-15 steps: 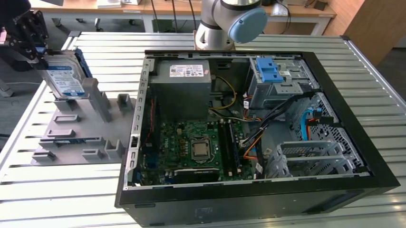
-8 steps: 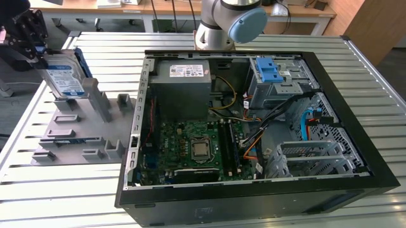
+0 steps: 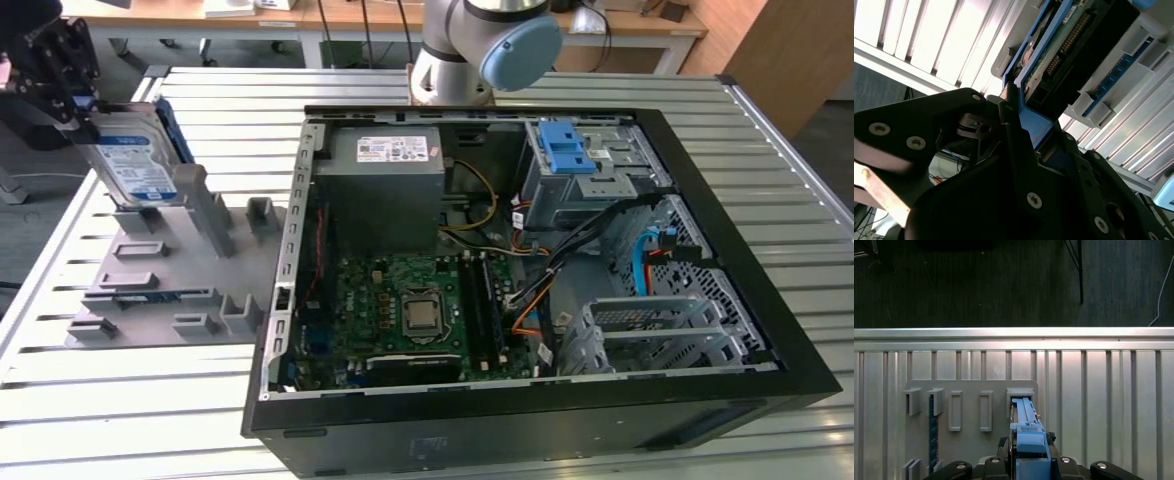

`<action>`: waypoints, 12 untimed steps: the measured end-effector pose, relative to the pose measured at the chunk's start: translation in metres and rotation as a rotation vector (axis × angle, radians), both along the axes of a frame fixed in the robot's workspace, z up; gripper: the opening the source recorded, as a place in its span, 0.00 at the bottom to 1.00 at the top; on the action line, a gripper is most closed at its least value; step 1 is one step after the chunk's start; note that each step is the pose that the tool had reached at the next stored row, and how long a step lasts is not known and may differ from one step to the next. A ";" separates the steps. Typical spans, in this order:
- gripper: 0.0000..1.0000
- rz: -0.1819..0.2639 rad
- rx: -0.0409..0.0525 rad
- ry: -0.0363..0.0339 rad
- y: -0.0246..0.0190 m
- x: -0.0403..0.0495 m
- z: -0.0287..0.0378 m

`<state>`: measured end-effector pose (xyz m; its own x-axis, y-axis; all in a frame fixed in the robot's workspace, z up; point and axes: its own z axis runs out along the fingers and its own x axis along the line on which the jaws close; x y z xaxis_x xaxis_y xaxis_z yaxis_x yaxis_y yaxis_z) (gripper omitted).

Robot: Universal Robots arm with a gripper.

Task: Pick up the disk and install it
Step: 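Pick up the disk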

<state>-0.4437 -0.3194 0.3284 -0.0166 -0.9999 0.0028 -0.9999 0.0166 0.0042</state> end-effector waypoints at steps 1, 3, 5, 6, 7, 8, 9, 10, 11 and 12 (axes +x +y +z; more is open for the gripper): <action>0.36 0.000 0.0000 0.0000 0.0000 0.0000 0.0004; 0.36 0.000 0.0000 0.0000 0.0000 0.0000 0.0012; 0.36 0.000 0.0000 -0.0001 0.0000 0.0000 0.0020; 0.36 0.000 0.0001 -0.0002 0.0000 0.0000 0.0023; 0.36 0.000 0.0001 -0.0001 0.0000 0.0000 0.0026; 0.36 0.000 0.0001 -0.0001 0.0000 0.0000 0.0030; 0.36 0.000 0.0000 -0.0001 0.0000 0.0000 0.0034; 0.36 0.000 0.0000 0.0001 0.0000 0.0000 0.0039; 0.36 0.000 0.0000 0.0000 0.0000 0.0000 0.0043; 0.36 0.000 0.0000 0.0000 0.0000 0.0000 0.0047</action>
<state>-0.4437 -0.3194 0.3331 -0.0166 -0.9999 0.0028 -0.9999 0.0166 0.0042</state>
